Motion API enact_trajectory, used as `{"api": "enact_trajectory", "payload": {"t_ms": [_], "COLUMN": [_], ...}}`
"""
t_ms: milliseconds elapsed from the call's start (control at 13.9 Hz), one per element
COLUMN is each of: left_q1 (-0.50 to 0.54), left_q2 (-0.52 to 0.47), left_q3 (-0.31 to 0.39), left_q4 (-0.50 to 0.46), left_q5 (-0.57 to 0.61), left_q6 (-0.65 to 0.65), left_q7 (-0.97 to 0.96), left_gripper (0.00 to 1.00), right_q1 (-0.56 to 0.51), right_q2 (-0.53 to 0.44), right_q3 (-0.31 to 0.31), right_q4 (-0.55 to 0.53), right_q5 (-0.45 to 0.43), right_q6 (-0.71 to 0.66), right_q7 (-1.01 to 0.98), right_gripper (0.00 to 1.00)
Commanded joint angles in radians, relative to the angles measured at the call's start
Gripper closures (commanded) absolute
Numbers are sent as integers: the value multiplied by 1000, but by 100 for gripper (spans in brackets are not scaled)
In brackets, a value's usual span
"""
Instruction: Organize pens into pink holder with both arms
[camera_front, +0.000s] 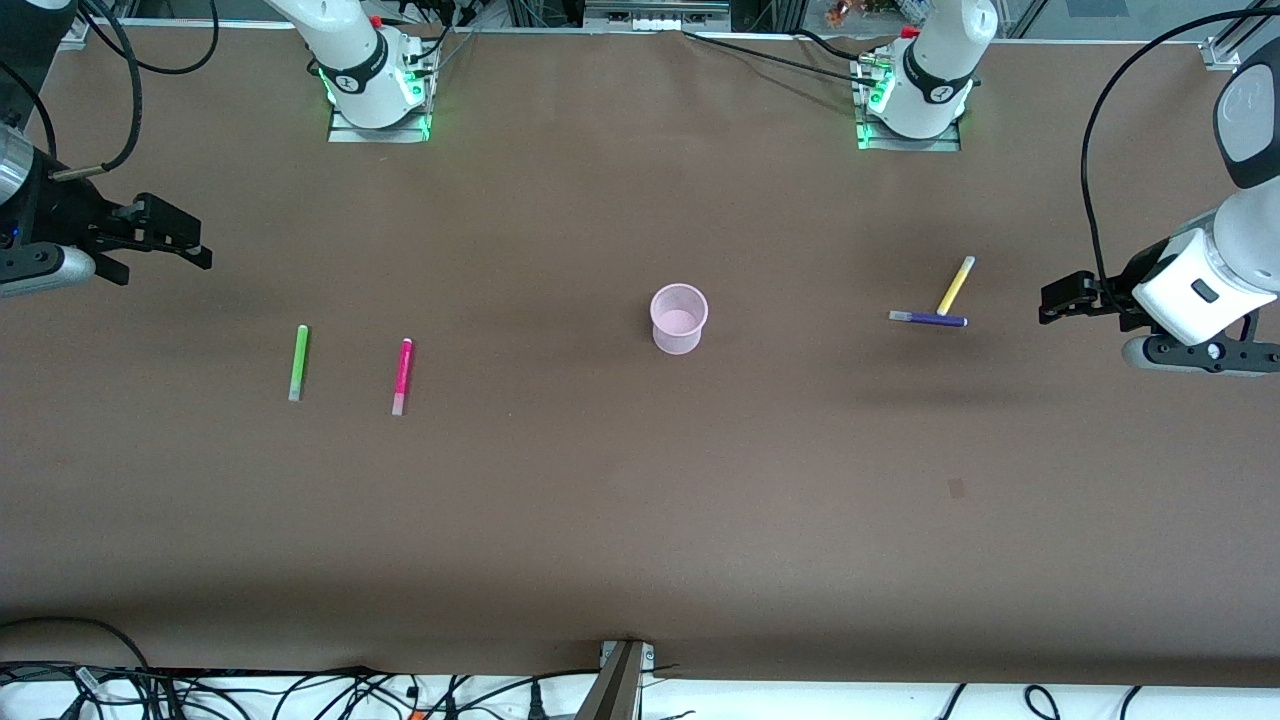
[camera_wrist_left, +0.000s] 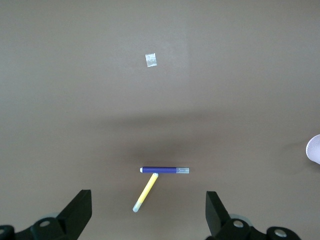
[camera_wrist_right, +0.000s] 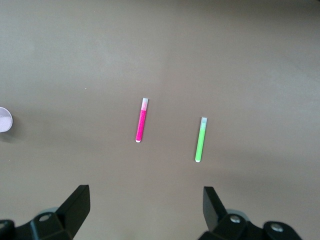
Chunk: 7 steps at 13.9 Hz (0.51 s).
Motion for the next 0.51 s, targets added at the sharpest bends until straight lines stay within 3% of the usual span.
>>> {"api": "enact_trajectory", "payload": {"t_ms": [0, 433], "left_q1": [-2, -7], "left_q2": [2, 10], "left_q3": [0, 0], "left_q4": [7, 10], "left_q5": [-17, -15], "left_q6": [-12, -8], "left_q7": [-10, -16], "left_gripper": [0, 0], "right_q1": [-1, 8], "right_q2": [-9, -7], "right_q3": [-2, 16], "right_q4": [-3, -2], "right_q5": [19, 17], "right_q6": [1, 38], "right_q7": [-2, -10], "right_gripper": [0, 0]}}
